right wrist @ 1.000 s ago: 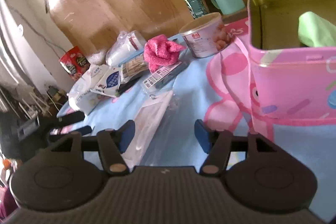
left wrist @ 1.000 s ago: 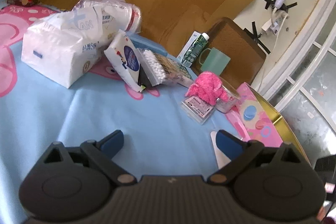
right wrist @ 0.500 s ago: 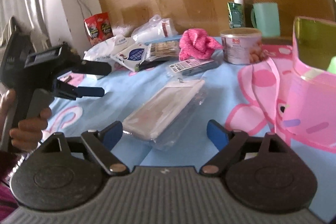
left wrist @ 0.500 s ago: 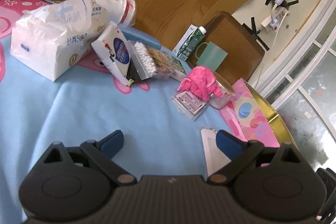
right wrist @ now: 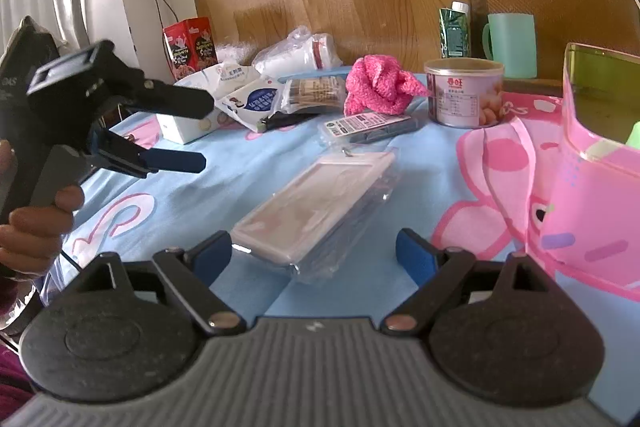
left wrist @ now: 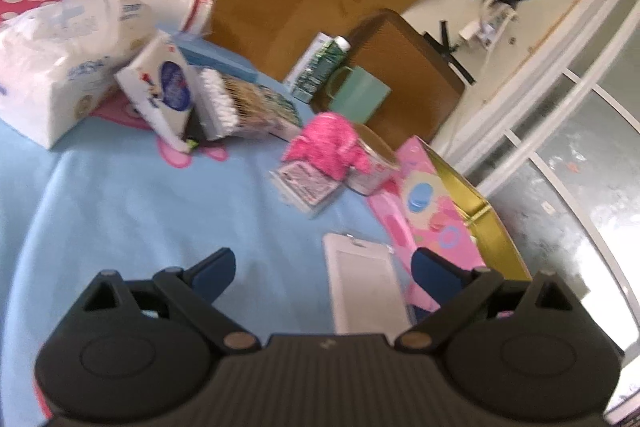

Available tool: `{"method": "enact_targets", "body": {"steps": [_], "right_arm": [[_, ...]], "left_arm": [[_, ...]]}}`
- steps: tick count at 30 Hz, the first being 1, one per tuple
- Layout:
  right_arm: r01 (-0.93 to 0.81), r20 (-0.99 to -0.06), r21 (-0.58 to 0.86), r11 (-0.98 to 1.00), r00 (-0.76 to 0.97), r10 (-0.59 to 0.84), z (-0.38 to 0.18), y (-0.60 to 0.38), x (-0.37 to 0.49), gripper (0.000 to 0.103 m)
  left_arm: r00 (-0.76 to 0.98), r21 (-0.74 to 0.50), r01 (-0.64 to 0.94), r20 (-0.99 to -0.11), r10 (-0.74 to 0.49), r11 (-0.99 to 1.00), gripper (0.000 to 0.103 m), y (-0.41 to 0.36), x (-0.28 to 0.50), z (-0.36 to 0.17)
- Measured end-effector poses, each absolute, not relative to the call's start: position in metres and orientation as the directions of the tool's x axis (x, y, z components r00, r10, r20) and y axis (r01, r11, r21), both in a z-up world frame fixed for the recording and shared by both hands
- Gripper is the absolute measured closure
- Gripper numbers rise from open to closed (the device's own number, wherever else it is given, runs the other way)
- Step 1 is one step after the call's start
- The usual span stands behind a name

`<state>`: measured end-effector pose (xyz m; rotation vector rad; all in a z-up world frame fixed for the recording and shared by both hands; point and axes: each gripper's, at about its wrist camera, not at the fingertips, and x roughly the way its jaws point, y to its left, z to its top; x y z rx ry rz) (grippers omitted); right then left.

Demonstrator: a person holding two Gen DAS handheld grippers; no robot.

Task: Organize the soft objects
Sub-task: 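Grasp the clear card holder with the left gripper and lift it, then lower the card holder into the pink tin and open the left gripper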

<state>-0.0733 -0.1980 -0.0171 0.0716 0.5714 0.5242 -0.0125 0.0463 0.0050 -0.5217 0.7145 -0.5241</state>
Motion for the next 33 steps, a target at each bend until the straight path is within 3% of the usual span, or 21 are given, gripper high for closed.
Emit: {"method": "enact_targets", "body": {"steps": [11, 14, 16, 17, 20, 21, 33], "right_arm": [[-0.442, -0.541, 0.108, 0.890, 0.725, 0.426, -0.015, -0.190, -0.074, 0.012], [-0.451, -0.550, 0.084, 0.888, 0.723, 0.419, -0.015, -0.188, -0.074, 0.012], [-0.464, -0.553, 0.069, 0.883, 0.719, 0.420, -0.016, -0.185, -0.073, 0.012], [-0.470, -0.554, 0.059, 0.881, 0.719, 0.420, -0.017, -0.183, -0.072, 0.014], [-0.504, -0.541, 0.028, 0.863, 0.718, 0.437, -0.015, -0.173, -0.069, 0.035], [-0.506, -0.540, 0.016, 0.862, 0.721, 0.433, -0.014, -0.171, -0.068, 0.036], [-0.300, -0.283, -0.117, 0.947, 0.924, 0.258, 0.050, -0.224, -0.074, 0.037]], "left_arm": [[0.550, -0.604, 0.337, -0.496, -0.672, 0.722, 0.005, 0.015, -0.010, 0.000], [0.512, -0.606, 0.351, -0.515, -0.688, 0.714, 0.009, 0.001, -0.005, -0.006], [0.479, -0.603, 0.359, -0.536, -0.695, 0.712, 0.017, -0.012, 0.000, -0.014], [0.491, -0.590, 0.374, -0.528, -0.692, 0.716, 0.017, -0.017, -0.001, -0.015], [0.493, -0.567, 0.387, -0.539, -0.683, 0.727, 0.022, -0.028, 0.000, -0.012], [0.505, -0.559, 0.383, -0.540, -0.673, 0.735, 0.021, -0.030, 0.000, -0.008], [0.530, -0.415, 0.607, -0.425, -0.734, 0.678, 0.022, -0.112, 0.025, 0.084]]}}
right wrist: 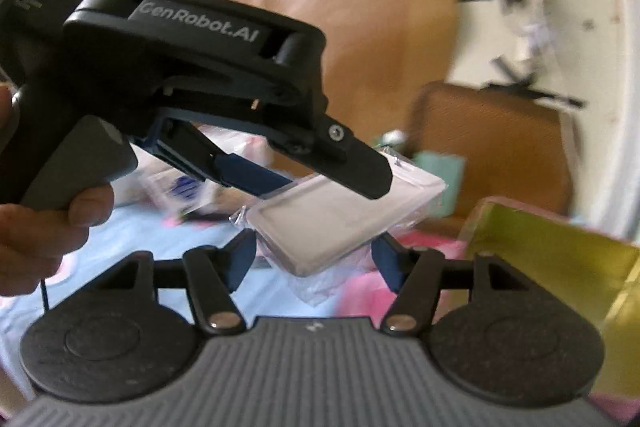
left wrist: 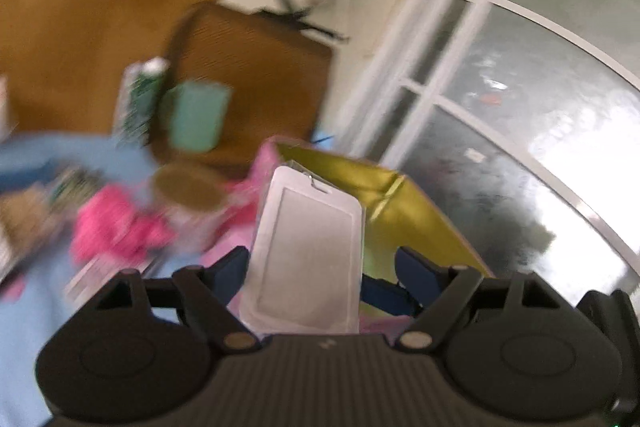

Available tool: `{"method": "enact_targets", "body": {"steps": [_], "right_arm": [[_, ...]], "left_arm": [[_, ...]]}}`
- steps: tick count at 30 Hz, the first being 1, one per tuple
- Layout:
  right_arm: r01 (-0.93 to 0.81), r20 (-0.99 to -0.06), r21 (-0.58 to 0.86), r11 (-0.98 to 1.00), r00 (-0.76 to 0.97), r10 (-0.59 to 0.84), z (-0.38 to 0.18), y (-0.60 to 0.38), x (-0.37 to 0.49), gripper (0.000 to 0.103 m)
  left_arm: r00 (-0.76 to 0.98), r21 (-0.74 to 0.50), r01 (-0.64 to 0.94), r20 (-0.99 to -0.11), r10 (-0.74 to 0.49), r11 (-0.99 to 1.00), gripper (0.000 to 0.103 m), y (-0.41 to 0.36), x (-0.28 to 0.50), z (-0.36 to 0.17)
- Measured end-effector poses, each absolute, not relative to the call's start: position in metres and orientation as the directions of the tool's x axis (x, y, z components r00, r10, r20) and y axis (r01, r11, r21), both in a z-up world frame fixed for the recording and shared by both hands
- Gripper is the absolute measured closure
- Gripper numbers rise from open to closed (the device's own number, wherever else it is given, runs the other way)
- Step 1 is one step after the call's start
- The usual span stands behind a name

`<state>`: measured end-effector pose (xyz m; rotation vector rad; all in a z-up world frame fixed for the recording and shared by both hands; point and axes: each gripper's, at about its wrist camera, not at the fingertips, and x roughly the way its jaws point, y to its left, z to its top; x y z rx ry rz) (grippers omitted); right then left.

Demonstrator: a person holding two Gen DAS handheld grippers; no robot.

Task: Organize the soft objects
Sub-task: 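Lower the card holder into the pink tin and open the left gripper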

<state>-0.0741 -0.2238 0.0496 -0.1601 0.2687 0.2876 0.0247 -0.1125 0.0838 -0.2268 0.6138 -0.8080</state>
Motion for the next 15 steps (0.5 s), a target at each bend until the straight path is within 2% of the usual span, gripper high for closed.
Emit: {"method": "enact_targets", "body": {"steps": [5, 8, 10, 11, 13, 15], "right_arm": [[-0.170, -0.263, -0.108, 0.979, 0.955, 0.137, 0.060, -0.272, -0.072, 0.036], [-0.092, -0.278, -0.088, 0.992, 0.959, 0.064, 0.056, -0.300, -0.064, 0.034], [0.024, -0.291, -0.104, 0.994, 0.955, -0.054, 0.048, -0.316, -0.056, 0.028], [0.102, -0.307, -0.126, 0.987, 0.942, -0.137, 0.043, -0.322, -0.049, 0.019], [0.227, -0.336, -0.146, 0.963, 0.904, -0.264, 0.034, -0.337, -0.041, 0.018], [0.258, -0.330, -0.080, 0.963, 0.905, -0.270, 0.032, -0.348, -0.045, 0.016]], "left_arm": [[0.478, -0.387, 0.679, -0.413, -0.775, 0.625, 0.021, -0.178, 0.039, 0.093], [0.461, -0.383, 0.693, -0.415, -0.784, 0.610, 0.015, -0.210, 0.045, 0.090], [0.451, -0.397, 0.687, -0.424, -0.785, 0.609, 0.011, -0.219, 0.043, 0.085], [0.443, -0.407, 0.687, -0.423, -0.791, 0.602, 0.010, -0.220, 0.042, 0.082], [0.444, -0.408, 0.687, -0.420, -0.792, 0.601, 0.007, -0.214, 0.035, 0.079], [0.470, -0.389, 0.684, -0.411, -0.781, 0.617, 0.007, -0.201, 0.028, 0.077]]}}
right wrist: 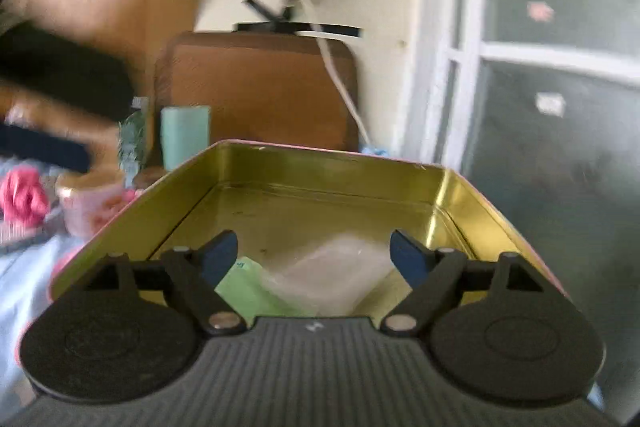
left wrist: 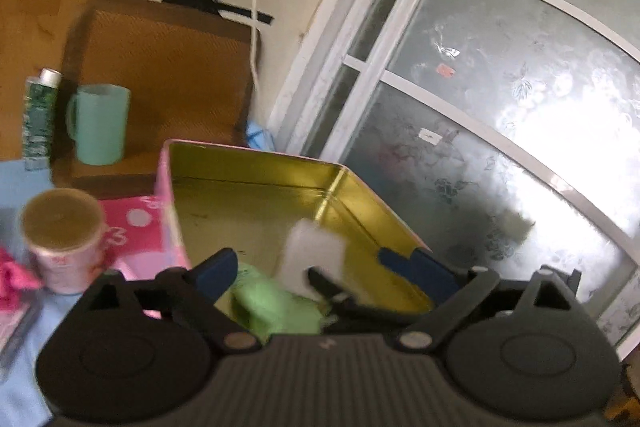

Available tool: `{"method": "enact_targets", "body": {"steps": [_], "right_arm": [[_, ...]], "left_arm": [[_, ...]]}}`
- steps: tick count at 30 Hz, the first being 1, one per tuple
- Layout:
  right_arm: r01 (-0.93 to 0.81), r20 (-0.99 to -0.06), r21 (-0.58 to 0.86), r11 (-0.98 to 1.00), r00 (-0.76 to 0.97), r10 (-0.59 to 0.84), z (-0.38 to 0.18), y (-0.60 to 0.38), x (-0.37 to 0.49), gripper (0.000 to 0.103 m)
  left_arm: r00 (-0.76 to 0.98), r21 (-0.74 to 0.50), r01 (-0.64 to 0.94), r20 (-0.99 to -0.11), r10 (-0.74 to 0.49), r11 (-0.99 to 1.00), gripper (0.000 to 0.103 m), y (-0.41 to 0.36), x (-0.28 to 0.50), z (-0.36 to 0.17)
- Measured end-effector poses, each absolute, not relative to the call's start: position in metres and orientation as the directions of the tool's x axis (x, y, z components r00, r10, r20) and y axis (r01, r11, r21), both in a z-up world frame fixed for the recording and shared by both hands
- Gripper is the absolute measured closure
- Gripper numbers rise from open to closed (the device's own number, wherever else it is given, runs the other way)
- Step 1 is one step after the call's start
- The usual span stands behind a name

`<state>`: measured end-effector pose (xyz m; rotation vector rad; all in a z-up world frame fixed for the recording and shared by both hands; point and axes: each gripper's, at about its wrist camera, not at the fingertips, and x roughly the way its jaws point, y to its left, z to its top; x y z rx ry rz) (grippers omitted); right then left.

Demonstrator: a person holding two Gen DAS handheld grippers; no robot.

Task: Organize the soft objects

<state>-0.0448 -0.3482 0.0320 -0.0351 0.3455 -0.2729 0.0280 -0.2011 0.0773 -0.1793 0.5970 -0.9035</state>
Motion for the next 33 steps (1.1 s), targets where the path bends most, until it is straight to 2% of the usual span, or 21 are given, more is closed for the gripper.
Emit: {"method": "enact_targets", "body": {"steps": [4, 7, 13, 16, 20, 25, 28, 30, 33], "right_arm": [[0.282, -0.274, -0.007, 0.959, 0.922, -0.273, 0.032, -0.347, -0.054, 0.015], [0.237, -0.216, 0.014, 0.971, 0.949, -0.228, 0.038, -0.334, -0.066, 0.015], [0.066, -0.138, 0.039, 0.997, 0.989, -0.060, 0.048, -0.286, -0.072, 0.015], [-0.035, -0.165, 0.060, 0.998, 0.985, 0.044, 0.045, -0.257, -0.069, 0.015], [-0.139, -0.251, 0.079, 0.987, 0.956, 0.155, 0.033, -0.223, -0.053, 0.016], [-0.196, -0.333, 0.090, 0.976, 0.918, 0.215, 0.018, -0.191, -0.046, 0.017], [-0.205, -0.361, 0.080, 0.975, 0.906, 0.220, 0.015, -0.180, -0.040, 0.025], [-0.208, -0.371, 0.070, 0.976, 0.902, 0.220, 0.015, -0.175, -0.037, 0.035], [-0.212, -0.371, 0.048, 0.976, 0.904, 0.214, 0.017, -0.168, -0.032, 0.056]], "left_arm": [[0.510, -0.393, 0.667, -0.379, -0.772, 0.633, 0.005, -0.163, 0.017, 0.078], [0.557, -0.390, 0.635, -0.367, -0.745, 0.667, 0.005, -0.128, 0.009, 0.074], [0.669, -0.402, 0.514, -0.365, -0.647, 0.758, 0.005, -0.049, -0.003, 0.058], [0.718, -0.419, 0.421, -0.387, -0.578, 0.804, 0.005, -0.007, -0.006, 0.045], [0.769, -0.388, 0.304, -0.439, -0.465, 0.870, 0.005, 0.032, -0.008, 0.028], [0.788, -0.338, 0.222, -0.490, -0.372, 0.915, 0.005, 0.059, -0.014, 0.008], [0.803, -0.309, 0.191, -0.496, -0.329, 0.932, 0.005, 0.069, -0.017, 0.001], [0.814, -0.295, 0.173, -0.494, -0.305, 0.940, 0.005, 0.074, -0.017, -0.001], [0.815, -0.297, 0.172, -0.492, -0.306, 0.939, 0.007, 0.077, -0.016, -0.006]]}}
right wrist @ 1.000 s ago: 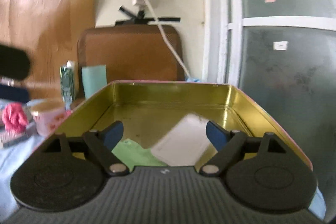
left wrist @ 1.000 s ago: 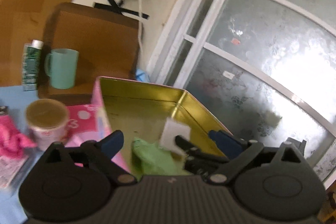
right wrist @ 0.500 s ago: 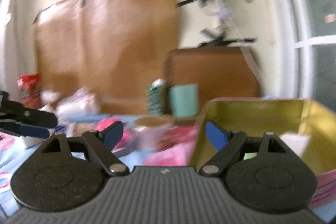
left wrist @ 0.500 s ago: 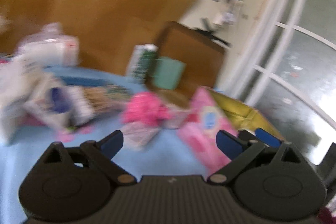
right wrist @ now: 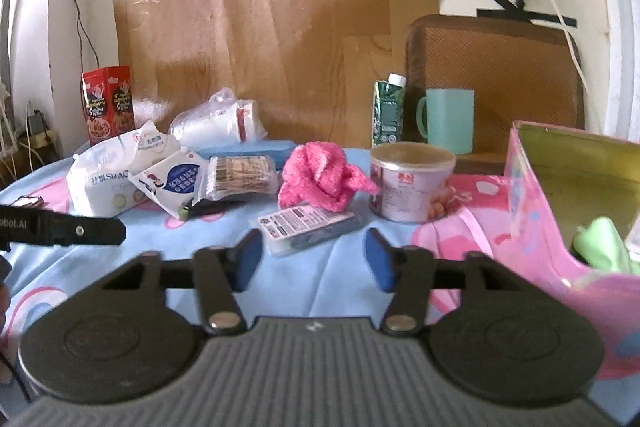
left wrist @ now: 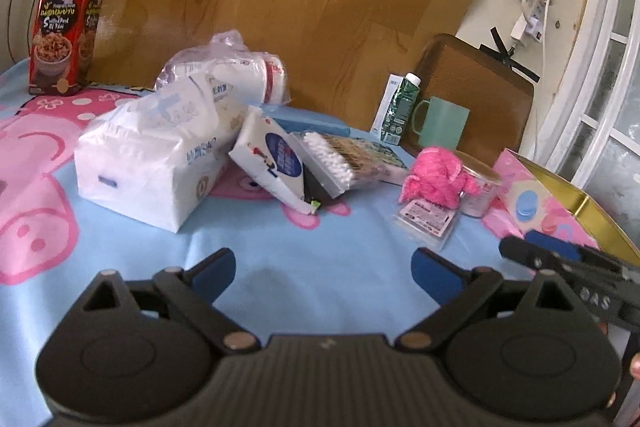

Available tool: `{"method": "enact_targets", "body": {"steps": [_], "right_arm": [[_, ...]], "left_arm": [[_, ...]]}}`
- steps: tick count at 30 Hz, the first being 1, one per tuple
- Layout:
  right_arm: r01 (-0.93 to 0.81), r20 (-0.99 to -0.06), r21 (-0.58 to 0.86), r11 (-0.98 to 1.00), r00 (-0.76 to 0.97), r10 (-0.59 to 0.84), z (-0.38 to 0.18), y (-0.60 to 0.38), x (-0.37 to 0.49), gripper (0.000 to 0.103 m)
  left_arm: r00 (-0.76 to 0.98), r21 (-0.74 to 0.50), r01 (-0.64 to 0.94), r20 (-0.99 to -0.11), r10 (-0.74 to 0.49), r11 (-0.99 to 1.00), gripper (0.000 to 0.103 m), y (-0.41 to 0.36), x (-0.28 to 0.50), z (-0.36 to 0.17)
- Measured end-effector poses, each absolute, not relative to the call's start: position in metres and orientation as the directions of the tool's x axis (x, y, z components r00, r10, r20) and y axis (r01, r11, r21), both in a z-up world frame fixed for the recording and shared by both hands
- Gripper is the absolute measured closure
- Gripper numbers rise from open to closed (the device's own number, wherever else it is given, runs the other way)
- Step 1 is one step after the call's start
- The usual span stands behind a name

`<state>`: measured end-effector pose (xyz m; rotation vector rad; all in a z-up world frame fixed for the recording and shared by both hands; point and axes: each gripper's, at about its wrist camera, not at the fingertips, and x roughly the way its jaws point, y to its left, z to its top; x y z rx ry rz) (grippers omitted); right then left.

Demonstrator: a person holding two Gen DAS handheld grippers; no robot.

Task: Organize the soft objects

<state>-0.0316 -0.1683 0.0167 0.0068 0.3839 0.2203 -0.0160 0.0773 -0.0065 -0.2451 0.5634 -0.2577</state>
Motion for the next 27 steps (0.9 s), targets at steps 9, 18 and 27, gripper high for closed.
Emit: {"method": "enact_targets", "body": {"steps": [9, 18, 27], "right_arm": [[-0.261, -0.388, 0.013, 0.965, 0.889, 0.245, 0.011, -0.148, -0.020, 0.073], [-0.276, -0.411, 0.019, 0.961, 0.874, 0.259, 0.008, -0.146, -0.019, 0.072], [-0.267, -0.411, 0.044, 0.963, 0.874, 0.261, 0.008, -0.148, -0.018, 0.072]], "left_arm": [[0.830, -0.301, 0.200, -0.454, -0.325, 0.932, 0.009, 0.077, -0.022, -0.005], [0.818, -0.352, 0.188, -0.461, -0.345, 0.917, 0.008, 0.084, -0.018, -0.008], [0.809, -0.385, 0.175, -0.468, -0.355, 0.906, 0.008, 0.088, -0.016, -0.009]]}}
